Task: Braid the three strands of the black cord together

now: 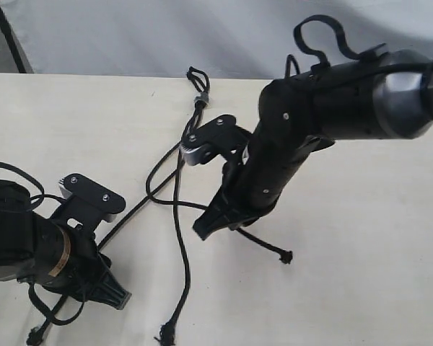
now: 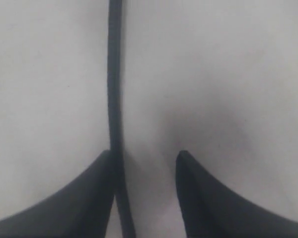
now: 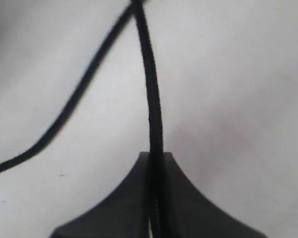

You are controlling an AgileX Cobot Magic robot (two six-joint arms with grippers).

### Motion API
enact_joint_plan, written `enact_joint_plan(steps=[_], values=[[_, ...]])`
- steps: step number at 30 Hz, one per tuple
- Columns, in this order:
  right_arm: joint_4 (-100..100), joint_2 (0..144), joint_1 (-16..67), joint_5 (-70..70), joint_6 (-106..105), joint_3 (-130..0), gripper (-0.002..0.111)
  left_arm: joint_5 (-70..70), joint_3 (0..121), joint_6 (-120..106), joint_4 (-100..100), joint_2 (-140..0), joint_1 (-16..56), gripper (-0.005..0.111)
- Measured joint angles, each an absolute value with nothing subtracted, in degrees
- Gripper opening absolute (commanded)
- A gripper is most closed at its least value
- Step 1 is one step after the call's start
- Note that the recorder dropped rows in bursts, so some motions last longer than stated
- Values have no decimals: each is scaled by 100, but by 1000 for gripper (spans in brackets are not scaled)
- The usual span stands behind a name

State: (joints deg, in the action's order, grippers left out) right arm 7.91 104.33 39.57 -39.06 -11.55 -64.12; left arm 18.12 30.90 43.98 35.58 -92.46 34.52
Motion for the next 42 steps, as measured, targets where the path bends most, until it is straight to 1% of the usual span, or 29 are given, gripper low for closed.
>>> enact_joint_plan(steps=[2,4,7,9,11,12,13,15,17,19,27,32,35,39,42], values=[[767,10505,3556,-3897,-1141,-6412,0,1812,3090,4398,3558,-9246,3452,39],[767,10505,3371,-3803,-1139,-6412,0,1742,3090,4398,3558,-9235,3452,39],[767,10514,3317,-3735,-1139,-6412,0,1501,3086,4398,3558,-9035,3452,39],[767,10525,3313,-3714,-1139,-6412,0,1364,3078,4398,3558,-8648,3452,39],[767,10548,3313,-3656,-1139,-6412,0,1012,3078,4437,3384,-8271,3452,36],[767,10548,3313,-3643,-1139,-6412,0,865,3078,4422,3314,-8222,3484,26],[767,10559,3313,-3607,-1139,-6412,0,495,3078,4382,3219,-8193,3685,20],[767,10584,3313,-3573,-1139,-6412,0,162,3078,4289,3201,-8319,4073,0],[767,10597,3313,-3561,-1139,-6412,0,-264,3078,4212,3201,-8628,4451,0],[767,10608,3313,-3561,-1139,-6412,0,-538,3078,4186,3201,-8862,4561,0],[767,10608,3313,-3561,-1139,-6412,0,-745,3119,4153,3201,-9731,4574,0],[767,10608,3313,-3561,-1129,-6412,0,-792,3155,4141,3201,-9875,4574,0],[709,10608,3313,-3573,-1129,-6412,0,-575,3188,4146,3201,-9880,4574,0],[620,10495,3154,-3738,-986,-6412,0,73,3247,4255,3067,-9804,4626,0],[559,10462,2925,-3801,-809,-6361,0,587,3223,4255,3034,-9607,4910,0]])
